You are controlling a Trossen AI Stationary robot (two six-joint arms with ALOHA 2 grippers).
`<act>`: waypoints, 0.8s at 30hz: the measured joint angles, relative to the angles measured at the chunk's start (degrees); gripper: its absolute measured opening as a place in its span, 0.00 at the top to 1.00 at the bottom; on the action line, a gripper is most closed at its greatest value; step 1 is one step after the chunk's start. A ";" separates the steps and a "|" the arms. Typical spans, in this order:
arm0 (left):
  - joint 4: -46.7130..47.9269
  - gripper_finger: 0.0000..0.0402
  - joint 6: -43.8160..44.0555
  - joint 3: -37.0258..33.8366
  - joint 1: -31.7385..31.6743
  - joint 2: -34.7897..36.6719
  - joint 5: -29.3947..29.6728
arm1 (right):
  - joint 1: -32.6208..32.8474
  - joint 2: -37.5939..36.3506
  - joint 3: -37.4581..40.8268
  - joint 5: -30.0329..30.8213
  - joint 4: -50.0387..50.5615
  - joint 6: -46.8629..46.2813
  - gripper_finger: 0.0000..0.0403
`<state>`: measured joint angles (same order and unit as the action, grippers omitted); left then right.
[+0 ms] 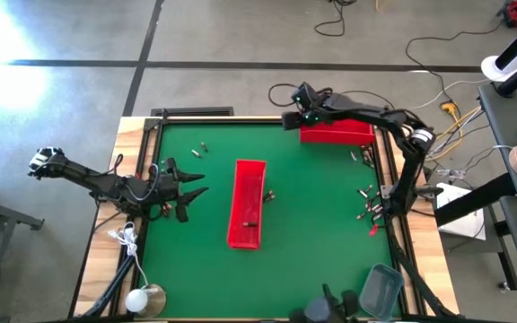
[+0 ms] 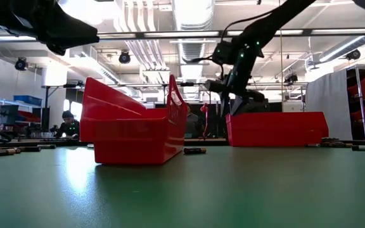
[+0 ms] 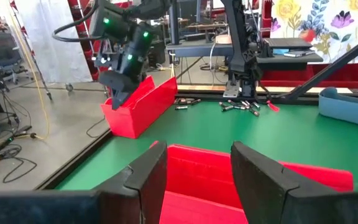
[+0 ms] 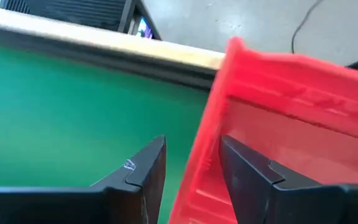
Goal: Sort batteries
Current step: Move the right red bin to the middle of the table
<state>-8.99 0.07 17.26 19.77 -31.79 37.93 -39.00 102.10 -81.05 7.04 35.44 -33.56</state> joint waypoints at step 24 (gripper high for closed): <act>3.44 0.61 -2.72 11.85 0.00 -12.58 0.35 | -2.01 -2.99 -6.22 4.81 30.72 55.78 0.72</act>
<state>-5.55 -2.66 29.10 19.77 -44.37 38.28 -41.00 99.12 -87.26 11.85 66.16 22.22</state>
